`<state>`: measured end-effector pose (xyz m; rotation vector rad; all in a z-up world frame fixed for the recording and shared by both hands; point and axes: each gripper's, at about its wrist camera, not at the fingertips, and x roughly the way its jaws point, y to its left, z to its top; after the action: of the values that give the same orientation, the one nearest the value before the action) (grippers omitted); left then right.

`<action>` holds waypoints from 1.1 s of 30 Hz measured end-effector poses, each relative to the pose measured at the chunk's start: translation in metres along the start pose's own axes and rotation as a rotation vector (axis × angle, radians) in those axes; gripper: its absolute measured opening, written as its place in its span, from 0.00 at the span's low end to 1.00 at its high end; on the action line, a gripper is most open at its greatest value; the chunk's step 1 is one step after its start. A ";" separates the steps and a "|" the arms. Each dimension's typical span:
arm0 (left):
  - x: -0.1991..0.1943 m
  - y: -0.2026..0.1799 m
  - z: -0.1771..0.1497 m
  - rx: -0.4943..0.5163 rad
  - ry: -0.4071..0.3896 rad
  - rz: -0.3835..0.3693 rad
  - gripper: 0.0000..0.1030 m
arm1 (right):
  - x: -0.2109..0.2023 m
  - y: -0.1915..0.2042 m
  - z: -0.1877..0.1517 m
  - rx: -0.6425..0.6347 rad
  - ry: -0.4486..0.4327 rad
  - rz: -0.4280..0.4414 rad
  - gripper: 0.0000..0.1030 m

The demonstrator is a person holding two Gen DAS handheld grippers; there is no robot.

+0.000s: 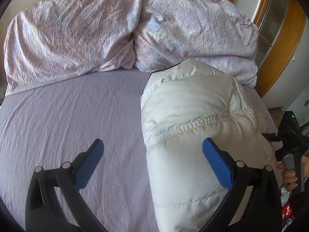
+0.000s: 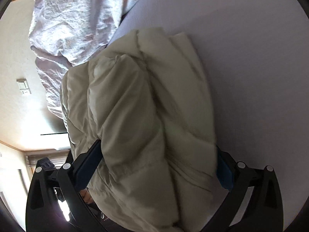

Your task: Fold large clothes

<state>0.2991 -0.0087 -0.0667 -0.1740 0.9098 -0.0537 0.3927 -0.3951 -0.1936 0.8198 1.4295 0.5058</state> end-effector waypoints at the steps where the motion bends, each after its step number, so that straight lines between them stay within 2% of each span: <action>1: 0.000 0.001 0.000 0.001 0.004 -0.004 0.98 | 0.004 0.005 0.001 -0.007 0.006 -0.008 0.99; 6: 0.000 0.002 0.000 0.005 0.018 -0.041 0.98 | 0.013 0.016 0.005 -0.027 0.024 -0.007 0.99; 9: 0.002 0.001 -0.001 0.006 0.027 -0.067 0.98 | 0.018 0.024 0.006 -0.065 0.005 -0.016 0.99; 14: 0.007 0.006 -0.003 -0.019 0.054 -0.124 0.98 | 0.019 0.038 0.005 -0.128 -0.033 -0.005 0.75; 19: 0.016 0.010 -0.005 -0.063 0.094 -0.190 0.98 | 0.019 0.045 0.005 -0.145 -0.038 -0.012 0.70; 23: 0.028 0.017 -0.008 -0.122 0.134 -0.265 0.98 | 0.019 0.046 0.004 -0.147 -0.044 -0.003 0.69; 30: 0.056 0.031 -0.021 -0.300 0.202 -0.416 0.98 | 0.013 0.034 0.001 -0.139 -0.043 0.011 0.69; 33: 0.064 0.032 -0.025 -0.354 0.213 -0.456 0.98 | 0.011 0.030 0.001 -0.133 -0.045 0.018 0.69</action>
<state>0.3179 0.0121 -0.1374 -0.7150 1.0726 -0.3403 0.3999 -0.3684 -0.1782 0.7338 1.3333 0.5865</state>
